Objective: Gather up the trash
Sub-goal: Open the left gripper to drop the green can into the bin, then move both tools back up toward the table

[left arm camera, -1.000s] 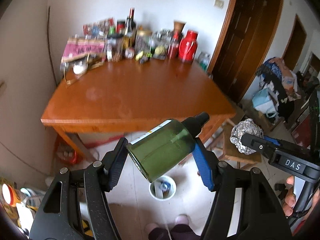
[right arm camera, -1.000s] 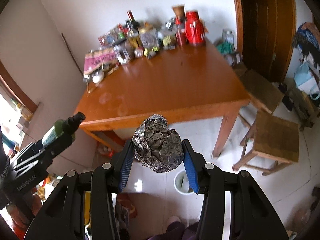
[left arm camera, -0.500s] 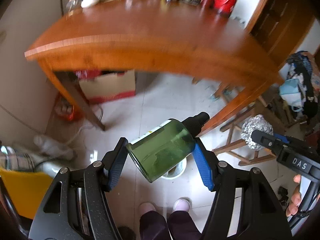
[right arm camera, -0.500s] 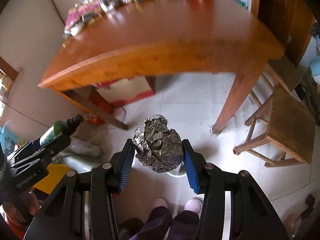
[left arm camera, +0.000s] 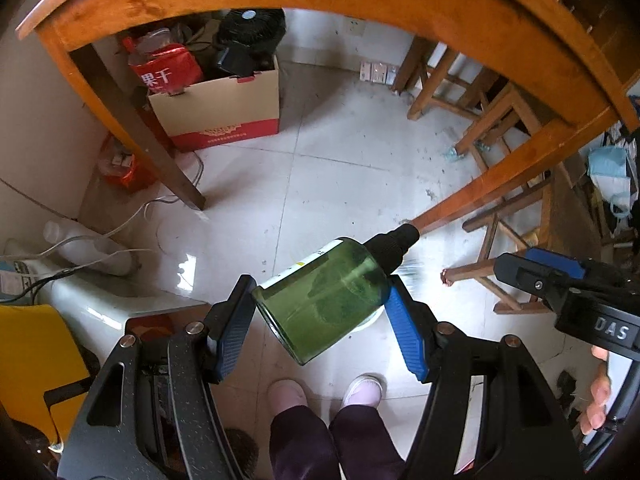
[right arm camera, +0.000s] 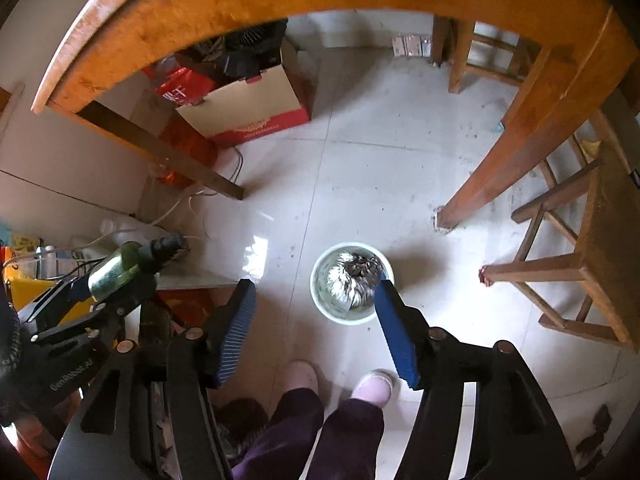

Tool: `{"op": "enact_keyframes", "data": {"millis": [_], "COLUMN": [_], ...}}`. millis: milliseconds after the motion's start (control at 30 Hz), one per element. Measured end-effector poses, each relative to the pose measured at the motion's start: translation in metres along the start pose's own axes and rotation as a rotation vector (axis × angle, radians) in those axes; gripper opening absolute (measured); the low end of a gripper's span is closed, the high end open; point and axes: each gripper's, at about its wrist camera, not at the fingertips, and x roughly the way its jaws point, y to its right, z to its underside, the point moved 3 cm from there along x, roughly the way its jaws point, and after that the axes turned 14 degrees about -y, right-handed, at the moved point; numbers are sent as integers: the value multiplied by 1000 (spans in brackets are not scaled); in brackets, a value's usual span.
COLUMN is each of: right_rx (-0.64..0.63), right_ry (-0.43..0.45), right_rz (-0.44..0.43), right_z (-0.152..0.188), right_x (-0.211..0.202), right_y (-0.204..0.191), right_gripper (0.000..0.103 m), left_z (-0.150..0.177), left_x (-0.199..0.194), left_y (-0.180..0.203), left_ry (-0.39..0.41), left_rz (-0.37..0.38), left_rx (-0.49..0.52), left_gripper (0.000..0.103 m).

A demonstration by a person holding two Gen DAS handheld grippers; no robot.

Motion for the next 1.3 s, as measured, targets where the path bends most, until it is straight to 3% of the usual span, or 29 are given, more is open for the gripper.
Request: {"op": "enact_keyframes", "data": {"millis": [333,433,700,933,1300], "right_rx": [82,113,145,131,72], "right_ry": [5,14,30,86,270], "right_rz": [62,67,88,93,119], "right_z": [10,13,23,33,58], "right_x": [-14,-22,-38,-79,-201], "right_y": [32,39,41,21,-46], "right_gripper": [58,58,58,58,58], "left_z": [-13,-16,-5,1,9], "left_x": [21,29,14,-46,-215], "left_y": [48,57,72,73,60], "left_ry": [-92,-156,-132,-58,183], "left_rz": [88,116,36,33,40], "left_rx": [76,94,169,191,212], "left_gripper": [65,75,75,75,75]}}
